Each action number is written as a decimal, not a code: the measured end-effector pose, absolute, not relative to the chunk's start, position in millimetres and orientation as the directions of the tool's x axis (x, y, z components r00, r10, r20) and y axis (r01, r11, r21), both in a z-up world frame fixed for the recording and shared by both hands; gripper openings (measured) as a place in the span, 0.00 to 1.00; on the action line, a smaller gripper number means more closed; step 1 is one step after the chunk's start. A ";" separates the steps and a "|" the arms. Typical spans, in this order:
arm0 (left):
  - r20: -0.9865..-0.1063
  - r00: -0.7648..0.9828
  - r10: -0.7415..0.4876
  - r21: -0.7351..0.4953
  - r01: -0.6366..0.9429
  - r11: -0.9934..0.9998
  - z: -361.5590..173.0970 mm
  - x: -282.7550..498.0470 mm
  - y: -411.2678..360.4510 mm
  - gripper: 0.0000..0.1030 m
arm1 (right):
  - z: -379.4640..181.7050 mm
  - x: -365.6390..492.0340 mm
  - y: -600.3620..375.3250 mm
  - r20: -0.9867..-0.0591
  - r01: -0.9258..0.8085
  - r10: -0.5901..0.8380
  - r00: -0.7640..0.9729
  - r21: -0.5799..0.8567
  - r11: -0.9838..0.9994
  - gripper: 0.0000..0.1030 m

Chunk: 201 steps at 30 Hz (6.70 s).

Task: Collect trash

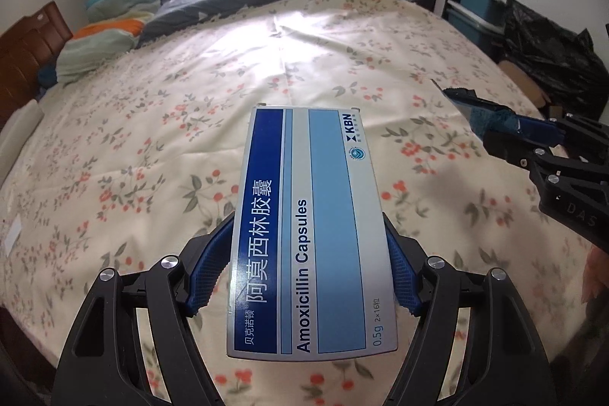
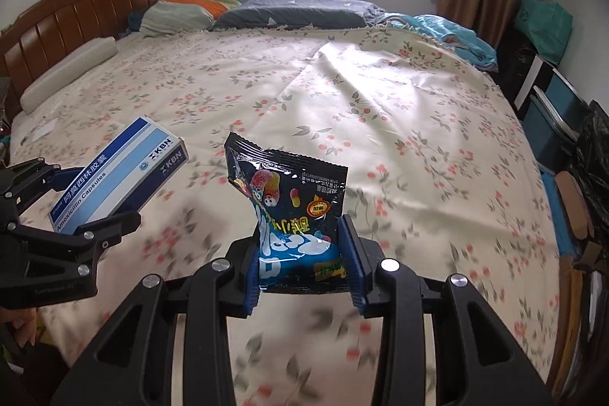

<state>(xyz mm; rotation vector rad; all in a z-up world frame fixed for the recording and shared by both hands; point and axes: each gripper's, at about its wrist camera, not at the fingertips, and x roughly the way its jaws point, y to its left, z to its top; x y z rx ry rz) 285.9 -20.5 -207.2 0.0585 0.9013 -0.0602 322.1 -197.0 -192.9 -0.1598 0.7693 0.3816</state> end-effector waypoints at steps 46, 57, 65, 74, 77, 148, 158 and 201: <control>-0.852 0.509 -0.124 0.009 0.251 0.968 -228.6 -60.6 -44.5 0.70 | -237.1 -35.3 -224.5 -0.762 -0.489 0.368 0.533 0.077 0.869 0.35; -0.930 0.351 -0.110 -0.004 0.289 0.957 -313.1 -67.8 -63.9 0.70 | -320.9 -43.2 -225.0 -0.847 -0.496 0.365 0.386 0.143 0.856 0.35; -0.975 0.201 -0.095 -0.029 0.310 0.950 -374.8 -56.0 -75.4 0.70 | -372.0 -33.3 -228.1 -0.895 -0.492 0.351 0.275 0.183 0.851 0.35; -0.997 0.019 -0.081 -0.070 0.330 0.942 -441.6 -24.9 -91.9 0.70 | -416.0 -13.5 -225.4 -0.926 -0.470 0.337 0.173 0.223 0.854 0.35; -0.997 -0.034 -0.073 -0.080 0.336 0.938 -462.9 -14.7 -97.3 0.70 | -429.3 -7.4 -223.7 -0.934 -0.460 0.329 0.138 0.233 0.857 0.35; -0.980 0.198 -0.008 0.017 0.128 0.992 -390.2 6.5 -47.8 0.94 | -404.5 14.6 -173.2 -0.949 -0.622 0.192 0.251 -0.006 0.783 0.95; -0.966 0.258 0.029 0.088 0.219 0.972 -330.8 -28.4 -59.8 0.94 | -340.7 -24.7 -202.1 -0.957 -0.509 0.184 0.224 0.046 0.860 0.95; -0.968 0.249 -0.026 0.067 0.355 0.932 -255.9 -108.3 -75.4 0.94 | -272.1 -98.0 -211.3 -0.940 -0.467 0.223 0.258 0.081 0.880 0.95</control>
